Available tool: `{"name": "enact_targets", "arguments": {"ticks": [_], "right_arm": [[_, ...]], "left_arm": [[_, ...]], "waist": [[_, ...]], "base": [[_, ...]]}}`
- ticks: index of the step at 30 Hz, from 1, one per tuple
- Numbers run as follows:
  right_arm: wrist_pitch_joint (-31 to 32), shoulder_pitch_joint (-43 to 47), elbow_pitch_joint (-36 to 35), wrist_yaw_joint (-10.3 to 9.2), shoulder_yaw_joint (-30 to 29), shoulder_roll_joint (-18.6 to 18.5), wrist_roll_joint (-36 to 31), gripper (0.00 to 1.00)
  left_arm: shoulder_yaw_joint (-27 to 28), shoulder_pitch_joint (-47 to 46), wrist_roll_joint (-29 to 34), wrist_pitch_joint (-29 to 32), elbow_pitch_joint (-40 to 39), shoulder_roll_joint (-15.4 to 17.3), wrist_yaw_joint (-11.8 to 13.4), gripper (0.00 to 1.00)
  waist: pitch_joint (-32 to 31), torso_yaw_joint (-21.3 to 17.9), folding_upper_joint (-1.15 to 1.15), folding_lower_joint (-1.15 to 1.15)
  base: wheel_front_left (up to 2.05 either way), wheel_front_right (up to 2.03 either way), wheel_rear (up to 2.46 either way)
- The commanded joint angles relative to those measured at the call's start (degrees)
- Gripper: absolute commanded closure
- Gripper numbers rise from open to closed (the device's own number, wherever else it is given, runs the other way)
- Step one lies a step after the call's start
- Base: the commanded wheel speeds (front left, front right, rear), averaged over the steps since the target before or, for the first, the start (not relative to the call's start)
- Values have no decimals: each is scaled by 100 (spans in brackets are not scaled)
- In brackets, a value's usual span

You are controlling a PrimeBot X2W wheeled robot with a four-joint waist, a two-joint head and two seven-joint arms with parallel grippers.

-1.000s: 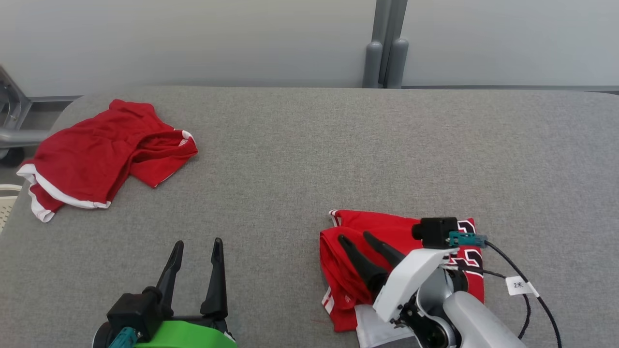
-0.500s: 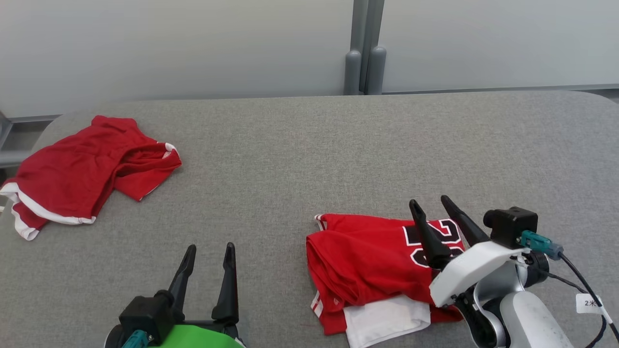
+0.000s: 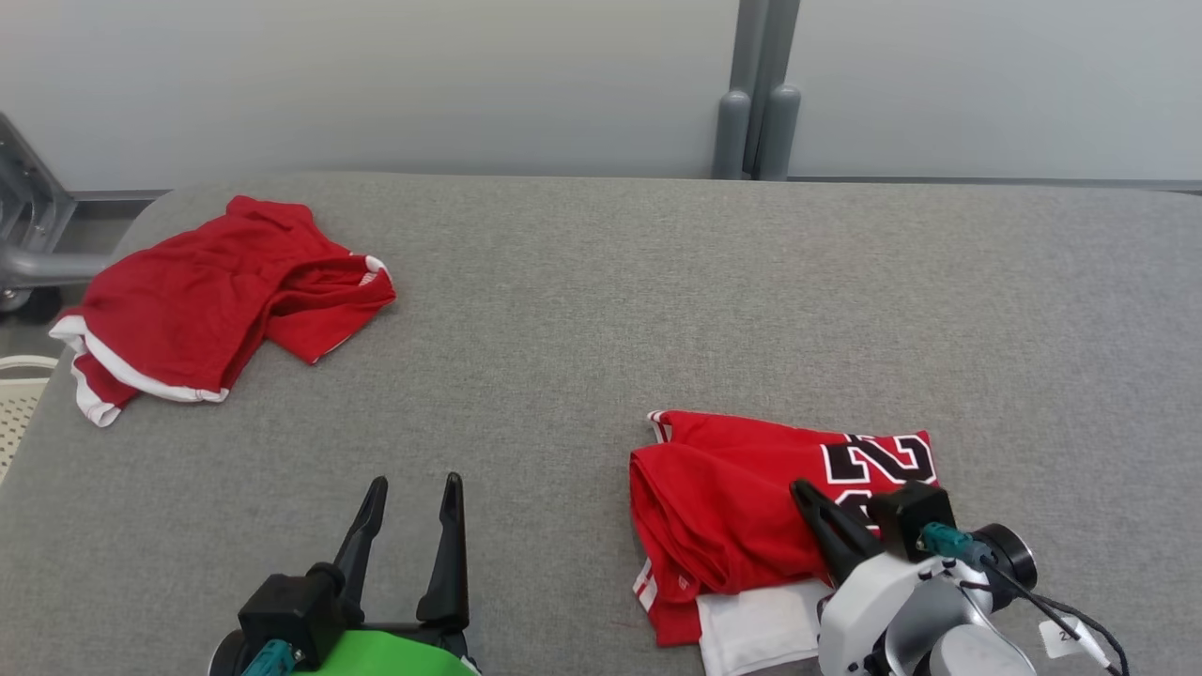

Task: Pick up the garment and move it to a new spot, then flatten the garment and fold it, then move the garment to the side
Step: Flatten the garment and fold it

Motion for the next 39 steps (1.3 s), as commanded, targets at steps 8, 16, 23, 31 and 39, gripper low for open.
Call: {"name": "enact_targets", "arguments": {"ticks": [8,16,23,31,39], "right_arm": [[-917,-452,1564,0,693,-248,-837,100],[-1222,-665,2348,0,1358,16,-681,100],[-1331,-781,2600,1,1937,215,-436,100],[-1402,-959,2334,0,2302,288,-192,100],[-1428,-1005,1537,0,1616,109,-283,100]], "left_arm": [[14,-79,-28,-3,51,21,-23,0],[35,43,-64,-1,48,93,1,0],[70,127,-83,9,-4,152,66,0],[112,210,-112,12,-68,215,120,0],[159,244,-115,-8,-98,255,140,0]], "waist": [[39,682,33,0],[-72,928,33,0],[-175,832,33,0],[-245,590,33,0],[-329,253,33,0]], "base": [[0,0,0],[0,0,0],[0,0,0],[0,0,0],[0,0,0]]}}
